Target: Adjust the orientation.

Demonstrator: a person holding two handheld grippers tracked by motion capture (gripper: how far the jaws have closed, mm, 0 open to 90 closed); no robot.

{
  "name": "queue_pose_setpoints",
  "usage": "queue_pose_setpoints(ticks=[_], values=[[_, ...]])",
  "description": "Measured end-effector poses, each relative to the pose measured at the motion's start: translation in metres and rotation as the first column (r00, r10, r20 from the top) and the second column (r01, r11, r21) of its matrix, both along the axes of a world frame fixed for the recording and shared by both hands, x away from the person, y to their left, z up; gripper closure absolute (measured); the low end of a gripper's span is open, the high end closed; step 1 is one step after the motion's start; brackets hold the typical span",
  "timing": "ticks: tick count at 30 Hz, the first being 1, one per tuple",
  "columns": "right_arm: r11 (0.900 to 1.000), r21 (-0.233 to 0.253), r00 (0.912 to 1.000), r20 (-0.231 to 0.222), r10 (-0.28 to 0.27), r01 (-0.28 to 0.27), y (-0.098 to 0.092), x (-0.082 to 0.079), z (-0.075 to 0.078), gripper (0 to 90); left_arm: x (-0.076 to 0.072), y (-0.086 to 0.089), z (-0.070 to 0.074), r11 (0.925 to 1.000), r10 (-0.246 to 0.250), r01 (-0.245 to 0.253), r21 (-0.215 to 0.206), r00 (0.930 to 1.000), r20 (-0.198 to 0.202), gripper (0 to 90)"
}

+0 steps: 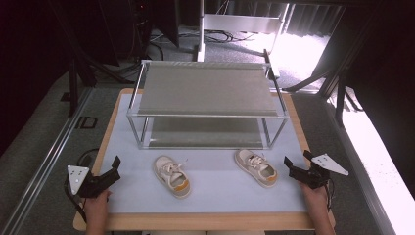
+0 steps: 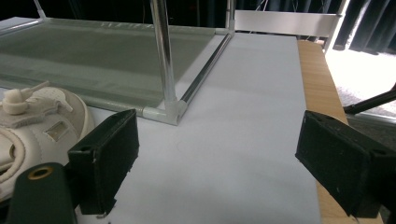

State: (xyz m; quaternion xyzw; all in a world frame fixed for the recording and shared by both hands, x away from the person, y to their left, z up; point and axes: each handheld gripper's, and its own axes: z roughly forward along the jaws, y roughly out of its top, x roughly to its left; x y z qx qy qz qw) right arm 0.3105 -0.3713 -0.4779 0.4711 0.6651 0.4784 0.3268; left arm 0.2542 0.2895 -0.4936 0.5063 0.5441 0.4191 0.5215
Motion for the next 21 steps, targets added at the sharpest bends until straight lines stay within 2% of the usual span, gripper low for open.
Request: queue_pose_setpoints(ticks=[2,4,5,9,11,13,14,15,16,17,19,20,21], values=[[1.000,-0.011,1.0000,0.003,0.000,0.000,0.001,0.000,0.000,12.6,0.002,-0.001,0.001,0.9995,0.031,-0.031,0.004,0.9991,-0.029,0.0],[1.000,-0.012,1.0000,0.005,0.000,0.000,0.001,-0.001,0.000,12.6,0.003,0.000,0.001,0.9997,0.024,-0.024,-0.003,0.9991,-0.034,0.0],[1.000,-0.012,1.0000,0.006,0.001,-0.001,0.001,-0.001,0.000,12.6,0.003,0.001,0.001,0.9996,0.020,-0.021,-0.019,0.9986,-0.049,0.0],[1.000,-0.010,1.0000,0.005,0.005,-0.005,0.001,-0.001,0.000,12.6,0.002,0.004,0.002,0.9972,-0.067,0.065,-0.037,0.9956,-0.065,0.0],[1.000,-0.012,1.0000,0.004,0.008,-0.008,0.001,-0.001,0.000,13.0,0.003,0.004,0.002,0.9936,-0.109,0.106,-0.039,0.9901,-0.088,0.0],[1.000,-0.013,0.9999,0.002,0.010,-0.010,0.001,-0.001,0.000,13.1,0.004,0.005,0.003,0.9879,-0.154,0.150,-0.039,0.9809,-0.119,0.0],[1.000,-0.015,0.9999,0.005,0.009,-0.009,0.002,-0.001,0.000,13.0,0.004,0.005,0.004,0.9860,-0.166,0.163,-0.036,0.9770,-0.133,0.0],[1.000,-0.016,0.9999,0.006,0.011,-0.011,0.002,-0.001,0.000,13.1,0.004,0.005,0.004,0.9863,-0.165,0.163,-0.027,0.9762,-0.141,0.0],[1.000,-0.018,0.9999,0.006,0.014,-0.014,0.002,-0.001,0.000,13.1,0.004,0.005,0.005,0.9822,-0.188,0.186,-0.029,0.9714,-0.145,0.0],[1.000,-0.020,0.9999,0.008,0.014,-0.013,0.002,-0.001,0.000,13.1,0.005,0.006,0.007,0.9818,-0.189,0.189,-0.018,0.9680,-0.165,0.0],[1.000,-0.025,0.9999,0.008,0.014,-0.014,0.002,-0.001,0.000,13.1,0.005,0.006,0.009,0.9761,-0.214,0.217,-0.005,0.9586,-0.187,0.0],[1.000,-0.027,0.9999,0.008,0.013,-0.013,0.002,-0.001,0.000,13.2,0.005,0.006,0.011,0.9764,-0.212,0.216,-0.003,0.9558,-0.204,0.0],[0.999,-0.028,0.9999,0.006,0.015,-0.015,0.002,-0.001,0.000,13.1,0.005,0.006,0.012,0.9731,-0.225,0.230,-0.002,0.9493,-0.219,0.0]])
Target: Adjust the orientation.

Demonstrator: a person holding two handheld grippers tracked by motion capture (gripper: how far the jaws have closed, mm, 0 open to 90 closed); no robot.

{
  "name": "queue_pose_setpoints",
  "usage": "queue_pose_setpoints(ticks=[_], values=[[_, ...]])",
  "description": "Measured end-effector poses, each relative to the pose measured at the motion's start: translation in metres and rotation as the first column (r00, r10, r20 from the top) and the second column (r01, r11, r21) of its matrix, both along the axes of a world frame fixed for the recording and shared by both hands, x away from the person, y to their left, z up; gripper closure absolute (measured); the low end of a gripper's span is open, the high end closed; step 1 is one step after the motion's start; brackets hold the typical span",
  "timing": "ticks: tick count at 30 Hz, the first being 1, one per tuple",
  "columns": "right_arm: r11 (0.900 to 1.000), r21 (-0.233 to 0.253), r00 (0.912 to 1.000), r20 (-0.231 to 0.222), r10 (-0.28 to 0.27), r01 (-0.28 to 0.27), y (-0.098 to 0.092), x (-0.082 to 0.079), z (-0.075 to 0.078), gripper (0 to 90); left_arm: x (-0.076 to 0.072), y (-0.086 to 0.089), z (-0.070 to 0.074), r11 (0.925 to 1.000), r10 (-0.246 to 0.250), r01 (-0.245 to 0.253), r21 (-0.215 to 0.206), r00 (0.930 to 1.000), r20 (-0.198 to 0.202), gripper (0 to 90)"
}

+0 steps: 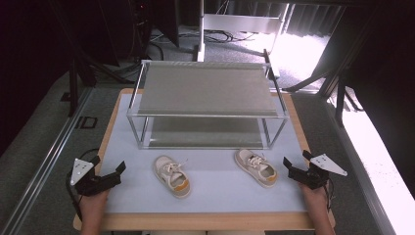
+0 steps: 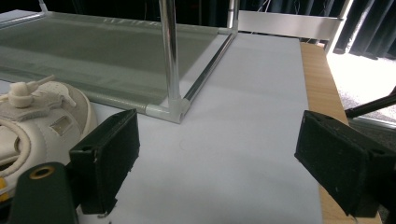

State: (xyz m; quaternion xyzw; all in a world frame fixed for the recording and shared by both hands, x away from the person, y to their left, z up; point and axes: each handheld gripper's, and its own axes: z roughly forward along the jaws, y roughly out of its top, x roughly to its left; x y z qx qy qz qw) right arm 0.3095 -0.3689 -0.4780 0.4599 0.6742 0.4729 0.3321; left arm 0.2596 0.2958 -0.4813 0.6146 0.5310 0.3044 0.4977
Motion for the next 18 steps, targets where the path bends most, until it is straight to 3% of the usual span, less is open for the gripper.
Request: queue_pose_setpoints(ticks=[2,4,6,7,9,11,13,14,17,18], values=[[1.000,-0.001,1.0000,0.000,-0.002,0.002,0.000,0.000,0.000,13.1,0.000,0.000,0.003,0.9994,-0.029,0.030,0.017,0.9990,-0.035,0.0],[1.000,-0.003,1.0000,-0.005,-0.002,0.002,0.001,0.000,0.000,13.1,0.003,-0.001,0.006,0.9964,-0.075,0.078,0.032,0.9918,-0.104,0.0],[1.000,-0.006,1.0000,-0.006,-0.002,0.002,0.001,0.000,0.000,13.1,0.006,-0.002,0.008,0.9919,-0.100,0.113,0.059,0.9781,-0.182,0.0],[1.000,-0.007,1.0000,-0.003,-0.003,0.003,0.001,0.000,0.000,13.1,0.007,-0.003,0.009,0.9902,-0.092,0.112,0.084,0.9733,-0.210,0.0],[1.000,-0.004,1.0000,-0.003,-0.002,0.002,0.001,0.000,0.000,13.1,0.008,-0.002,0.011,0.9873,-0.102,0.130,0.092,0.9611,-0.257,0.0],[1.000,0.002,1.0000,-0.002,-0.007,0.007,0.000,0.000,0.000,13.1,0.009,-0.002,0.015,0.9850,-0.112,0.145,0.093,0.9503,-0.290,0.0],[1.000,0.003,1.0000,-0.002,-0.007,0.007,0.000,0.000,0.000,13.1,0.009,-0.002,0.017,0.9846,-0.104,0.141,0.104,0.9482,-0.300,0.0],[1.000,0.004,1.0000,-0.004,-0.006,0.006,0.000,0.000,0.000,13.1,0.010,-0.002,0.020,0.9819,-0.111,0.156,0.107,0.9332,-0.342,0.0],[1.000,-0.002,1.0000,0.001,-0.008,0.008,0.000,0.000,0.000,13.1,0.013,0.000,0.025,0.9761,-0.127,0.185,0.113,0.9092,-0.397,1.1],[1.000,0.001,1.0000,0.002,-0.006,0.006,0.000,0.000,0.000,13.1,0.013,0.001,0.027,0.9745,-0.132,0.193,0.115,0.9053,-0.404,1.1]])
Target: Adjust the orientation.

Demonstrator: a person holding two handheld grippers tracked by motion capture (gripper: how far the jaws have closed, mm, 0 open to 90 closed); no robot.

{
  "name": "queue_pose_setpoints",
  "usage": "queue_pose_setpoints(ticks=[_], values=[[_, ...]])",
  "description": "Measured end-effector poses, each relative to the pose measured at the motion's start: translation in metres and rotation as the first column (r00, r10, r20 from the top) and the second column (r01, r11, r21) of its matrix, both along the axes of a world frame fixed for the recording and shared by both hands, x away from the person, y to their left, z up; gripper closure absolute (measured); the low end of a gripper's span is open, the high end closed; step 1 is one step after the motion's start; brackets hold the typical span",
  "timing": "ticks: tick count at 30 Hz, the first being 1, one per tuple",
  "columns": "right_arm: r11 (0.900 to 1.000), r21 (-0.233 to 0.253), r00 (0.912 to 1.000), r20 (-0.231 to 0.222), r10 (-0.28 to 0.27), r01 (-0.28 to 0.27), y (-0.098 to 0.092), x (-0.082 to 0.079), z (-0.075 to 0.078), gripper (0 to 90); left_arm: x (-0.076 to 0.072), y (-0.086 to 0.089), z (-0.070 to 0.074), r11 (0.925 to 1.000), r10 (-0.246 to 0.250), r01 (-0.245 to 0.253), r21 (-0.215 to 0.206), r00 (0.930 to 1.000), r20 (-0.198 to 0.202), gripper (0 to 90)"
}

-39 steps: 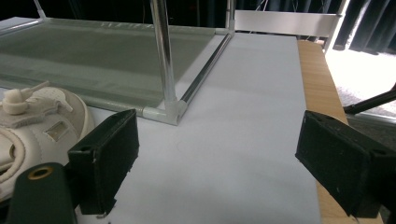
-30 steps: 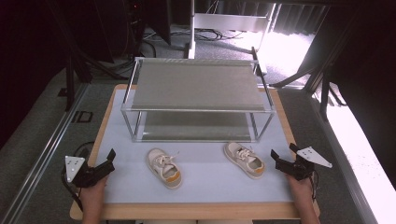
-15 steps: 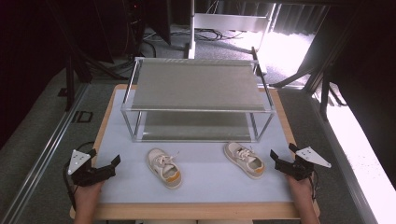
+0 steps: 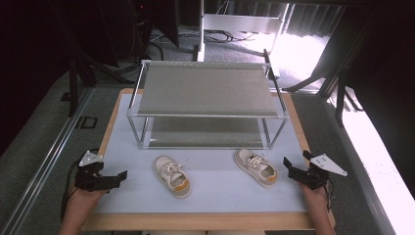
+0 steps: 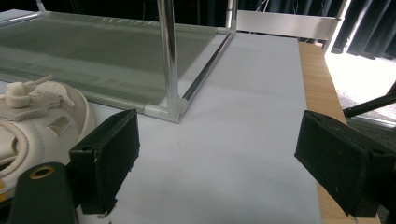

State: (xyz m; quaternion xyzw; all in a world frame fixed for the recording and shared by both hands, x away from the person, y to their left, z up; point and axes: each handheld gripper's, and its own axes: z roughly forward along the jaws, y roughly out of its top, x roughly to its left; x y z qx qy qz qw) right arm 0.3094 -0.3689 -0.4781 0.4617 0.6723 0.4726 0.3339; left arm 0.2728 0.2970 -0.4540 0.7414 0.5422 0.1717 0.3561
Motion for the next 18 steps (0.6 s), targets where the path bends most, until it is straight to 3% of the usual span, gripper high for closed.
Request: queue_pose_setpoints(ticks=[4,6,8,10,13,16,17,18], values=[[1.000,0.012,1.0000,-0.008,-0.002,0.002,-0.001,0.000,0.000,13.1,0.002,-0.001,0.009,0.9976,-0.047,0.050,0.048,0.9966,-0.067,1.1],[1.000,0.010,1.0000,-0.009,0.000,0.000,-0.001,0.001,0.000,13.1,0.002,-0.003,0.013,0.9937,-0.067,0.076,0.083,0.9920,-0.107,1.1],[1.000,0.008,1.0000,-0.009,0.000,0.000,0.000,0.001,0.000,13.2,0.002,-0.005,0.015,0.9890,-0.089,0.107,0.102,0.9827,-0.162,1.1],[1.000,0.007,0.9999,-0.011,0.000,0.000,0.000,0.001,0.000,13.2,0.003,-0.007,0.015,0.9833,-0.116,0.143,0.112,0.9681,-0.222,1.1],[1.000,0.010,0.9999,-0.015,-0.003,0.003,0.000,0.001,0.000,13.2,0.003,-0.012,0.017,0.9668,-0.155,0.206,0.151,0.9438,-0.292,1.1],[1.000,0.010,0.9999,-0.016,-0.003,0.003,-0.001,0.001,0.000,13.2,0.002,-0.017,0.021,0.9554,-0.184,0.249,0.159,0.9234,-0.337,1.1],[1.000,0.010,0.9999,-0.016,-0.004,0.004,-0.001,0.001,0.000,13.2,0.003,-0.018,0.022,0.9504,-0.194,0.265,0.162,0.9130,-0.359,1.1],[1.000,0.009,0.9999,-0.015,-0.005,0.005,0.000,0.001,0.000,13.2,0.003,-0.019,0.023,0.9476,-0.197,0.272,0.167,0.9099,-0.365,1.1]])
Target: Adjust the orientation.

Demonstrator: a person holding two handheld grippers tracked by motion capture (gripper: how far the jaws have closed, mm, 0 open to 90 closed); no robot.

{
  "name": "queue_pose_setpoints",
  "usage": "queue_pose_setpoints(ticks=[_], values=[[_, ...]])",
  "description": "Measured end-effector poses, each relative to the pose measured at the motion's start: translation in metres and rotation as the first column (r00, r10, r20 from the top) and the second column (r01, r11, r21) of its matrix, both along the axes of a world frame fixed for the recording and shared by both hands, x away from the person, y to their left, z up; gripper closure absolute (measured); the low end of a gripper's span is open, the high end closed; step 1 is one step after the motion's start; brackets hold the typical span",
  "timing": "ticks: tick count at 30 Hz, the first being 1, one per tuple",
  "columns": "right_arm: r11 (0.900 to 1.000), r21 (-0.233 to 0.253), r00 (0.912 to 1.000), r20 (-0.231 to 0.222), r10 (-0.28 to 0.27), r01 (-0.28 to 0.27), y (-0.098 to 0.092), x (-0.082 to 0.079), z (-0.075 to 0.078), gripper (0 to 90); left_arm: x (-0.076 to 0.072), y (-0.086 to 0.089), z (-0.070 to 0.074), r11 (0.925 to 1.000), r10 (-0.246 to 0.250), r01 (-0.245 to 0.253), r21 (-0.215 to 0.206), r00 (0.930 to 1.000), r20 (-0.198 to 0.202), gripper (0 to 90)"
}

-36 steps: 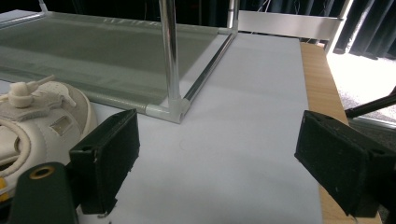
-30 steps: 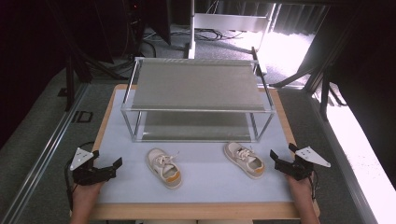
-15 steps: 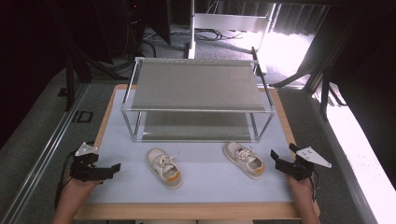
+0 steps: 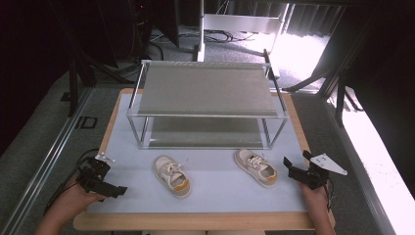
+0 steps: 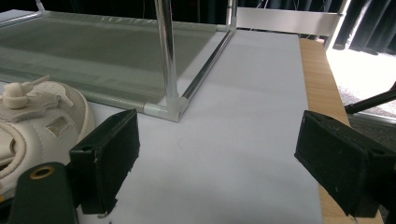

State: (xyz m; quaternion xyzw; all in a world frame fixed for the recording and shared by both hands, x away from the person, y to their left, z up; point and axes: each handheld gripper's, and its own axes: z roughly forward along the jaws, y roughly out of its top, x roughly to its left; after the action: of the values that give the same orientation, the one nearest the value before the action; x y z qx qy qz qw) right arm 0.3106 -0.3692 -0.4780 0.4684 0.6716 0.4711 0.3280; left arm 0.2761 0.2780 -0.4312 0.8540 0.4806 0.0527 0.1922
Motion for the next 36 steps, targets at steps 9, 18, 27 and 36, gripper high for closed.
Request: queue_pose_setpoints(ticks=[9,18,27,36], values=[[1.000,-0.007,1.0000,-0.002,0.005,-0.005,0.001,0.000,0.000,13.5,0.006,-0.013,0.007,0.9882,-0.103,0.119,0.096,0.9816,-0.161,1.1],[1.000,-0.014,0.9999,-0.003,0.010,-0.010,0.001,0.000,0.000,13.5,0.012,-0.030,0.020,0.9744,-0.183,0.205,0.092,0.9615,-0.205,1.1],[1.000,-0.013,0.9999,-0.002,0.012,-0.012,0.001,0.000,0.000,13.5,0.012,-0.061,0.031,0.9462,-0.289,0.312,0.084,0.9325,-0.217,1.1],[0.999,-0.045,0.9999,0.000,0.016,-0.016,0.004,0.000,0.000,15.1,0.012,-0.094,0.040,0.9124,-0.370,0.397,0.101,0.9052,-0.208,1.1]])
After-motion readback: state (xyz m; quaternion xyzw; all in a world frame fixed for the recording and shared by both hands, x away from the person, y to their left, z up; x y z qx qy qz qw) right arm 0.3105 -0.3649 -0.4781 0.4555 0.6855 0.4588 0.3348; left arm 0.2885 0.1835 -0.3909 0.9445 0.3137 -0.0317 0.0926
